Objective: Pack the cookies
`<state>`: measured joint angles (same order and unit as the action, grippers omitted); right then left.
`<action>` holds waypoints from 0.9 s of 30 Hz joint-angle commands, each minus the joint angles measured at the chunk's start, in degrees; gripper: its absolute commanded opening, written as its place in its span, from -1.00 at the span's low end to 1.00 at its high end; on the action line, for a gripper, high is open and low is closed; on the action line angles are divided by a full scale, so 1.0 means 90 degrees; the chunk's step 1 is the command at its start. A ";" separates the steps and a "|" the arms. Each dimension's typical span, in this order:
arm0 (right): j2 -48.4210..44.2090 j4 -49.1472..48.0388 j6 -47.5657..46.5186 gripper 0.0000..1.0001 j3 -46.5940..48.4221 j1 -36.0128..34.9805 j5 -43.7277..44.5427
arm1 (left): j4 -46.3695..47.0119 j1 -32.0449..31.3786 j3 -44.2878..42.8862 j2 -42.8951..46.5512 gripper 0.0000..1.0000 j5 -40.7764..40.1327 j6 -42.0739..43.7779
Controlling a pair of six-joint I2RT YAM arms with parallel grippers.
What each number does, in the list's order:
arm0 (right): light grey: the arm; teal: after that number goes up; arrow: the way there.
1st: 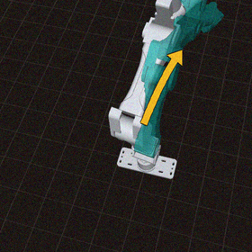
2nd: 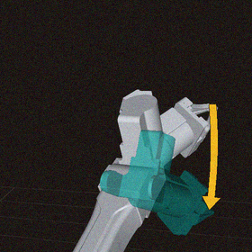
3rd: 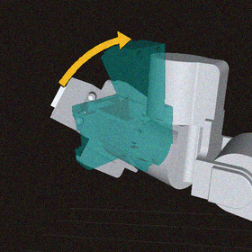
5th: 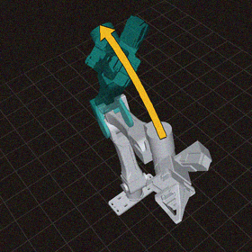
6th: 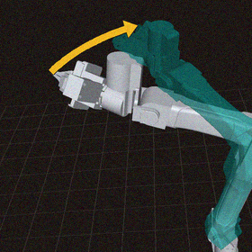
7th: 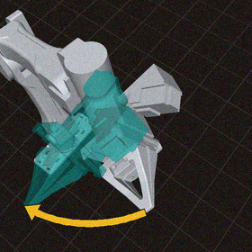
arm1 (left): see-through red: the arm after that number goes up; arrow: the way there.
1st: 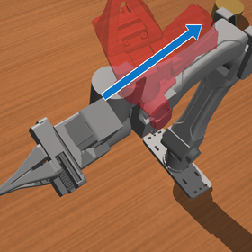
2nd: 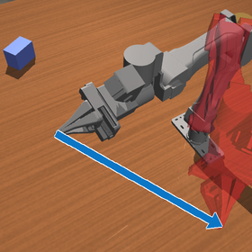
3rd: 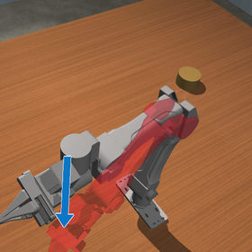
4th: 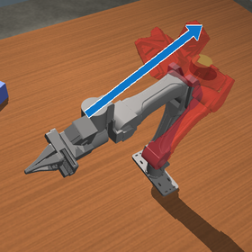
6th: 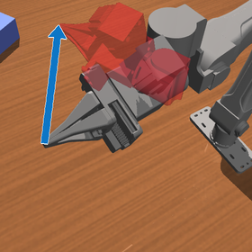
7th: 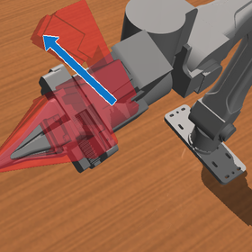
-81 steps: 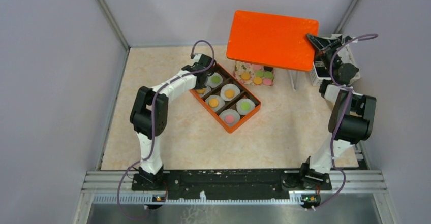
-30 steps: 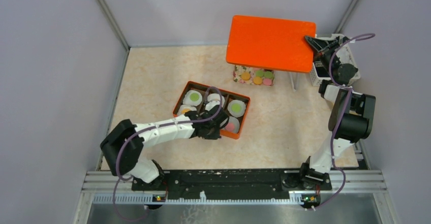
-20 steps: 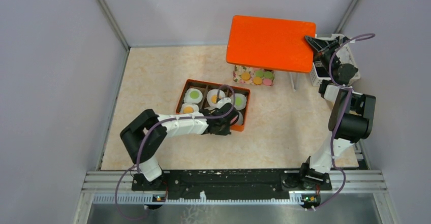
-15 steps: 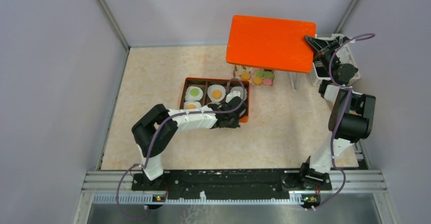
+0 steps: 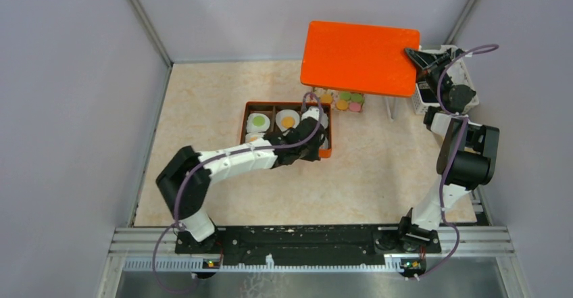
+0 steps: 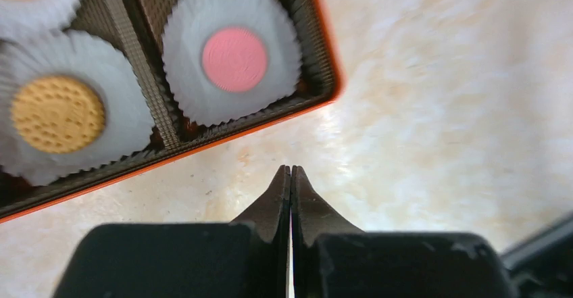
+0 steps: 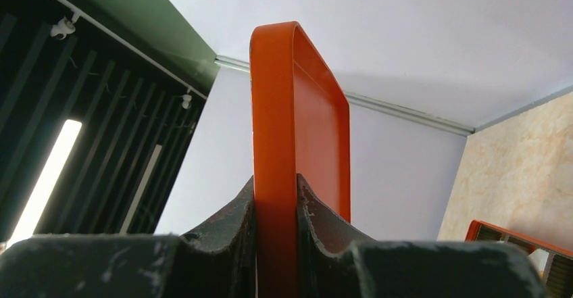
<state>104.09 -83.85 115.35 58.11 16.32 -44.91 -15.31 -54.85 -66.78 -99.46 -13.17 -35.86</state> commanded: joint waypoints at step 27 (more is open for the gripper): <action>-0.0116 0.4637 -0.4654 -1.00 0.1314 -0.3914 0.0704 | -0.0144 0.3956 -0.0863 0.2579 -1.00 0.0050 0.0609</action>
<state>104.55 -60.16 88.82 63.26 -15.07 -44.66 -21.02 -22.28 -78.22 -77.60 -18.52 -28.47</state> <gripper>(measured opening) 0.182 0.005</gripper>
